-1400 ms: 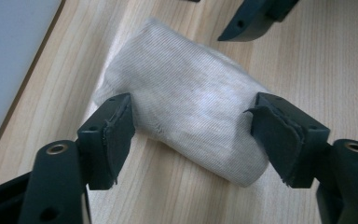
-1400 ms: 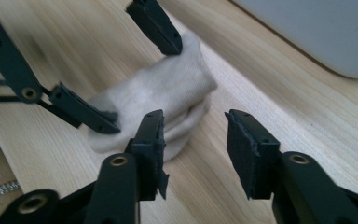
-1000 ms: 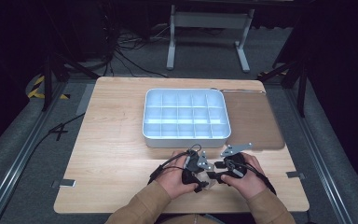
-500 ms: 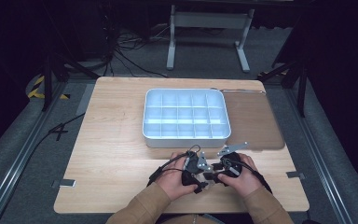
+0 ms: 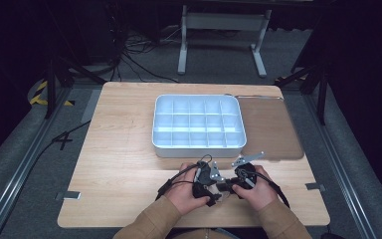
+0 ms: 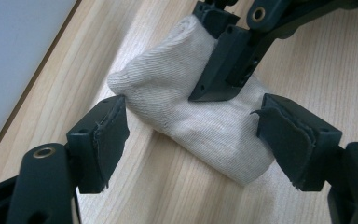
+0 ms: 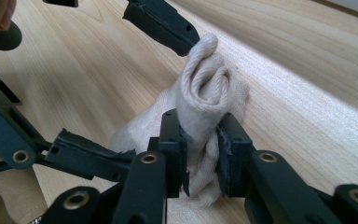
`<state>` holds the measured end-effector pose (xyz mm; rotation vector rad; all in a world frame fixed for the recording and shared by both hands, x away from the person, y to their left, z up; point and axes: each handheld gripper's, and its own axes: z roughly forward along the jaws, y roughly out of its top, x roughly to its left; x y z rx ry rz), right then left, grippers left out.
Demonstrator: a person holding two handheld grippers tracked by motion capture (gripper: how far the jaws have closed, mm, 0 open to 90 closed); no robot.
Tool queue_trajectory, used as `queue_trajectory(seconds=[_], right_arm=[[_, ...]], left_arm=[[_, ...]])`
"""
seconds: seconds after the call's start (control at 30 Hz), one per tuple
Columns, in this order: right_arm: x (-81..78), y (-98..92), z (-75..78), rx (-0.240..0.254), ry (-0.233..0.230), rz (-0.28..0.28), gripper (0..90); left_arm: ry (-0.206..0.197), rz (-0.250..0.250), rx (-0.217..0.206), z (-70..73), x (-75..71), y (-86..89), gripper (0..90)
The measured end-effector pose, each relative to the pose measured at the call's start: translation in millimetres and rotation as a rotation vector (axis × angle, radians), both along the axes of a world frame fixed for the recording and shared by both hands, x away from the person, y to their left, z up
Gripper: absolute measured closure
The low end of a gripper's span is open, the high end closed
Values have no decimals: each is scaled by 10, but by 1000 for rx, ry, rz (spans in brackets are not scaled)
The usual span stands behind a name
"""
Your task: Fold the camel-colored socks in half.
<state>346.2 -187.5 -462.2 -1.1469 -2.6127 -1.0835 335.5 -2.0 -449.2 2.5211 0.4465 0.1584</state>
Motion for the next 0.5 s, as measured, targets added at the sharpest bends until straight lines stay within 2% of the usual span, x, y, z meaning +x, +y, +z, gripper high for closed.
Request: queue_trajectory(seconds=[0.1,0.2,0.5], right_arm=[[-11,13,22,-13,-14,3,763],[-22,26,48,-20,-26,7,766],[-46,18,145,-15,-42,16,766]], left_arm=[[8,13,-10,37,-7,35,243],[37,12,-47,99,-11,85,262],[23,26,-58,303,-50,262,255]])
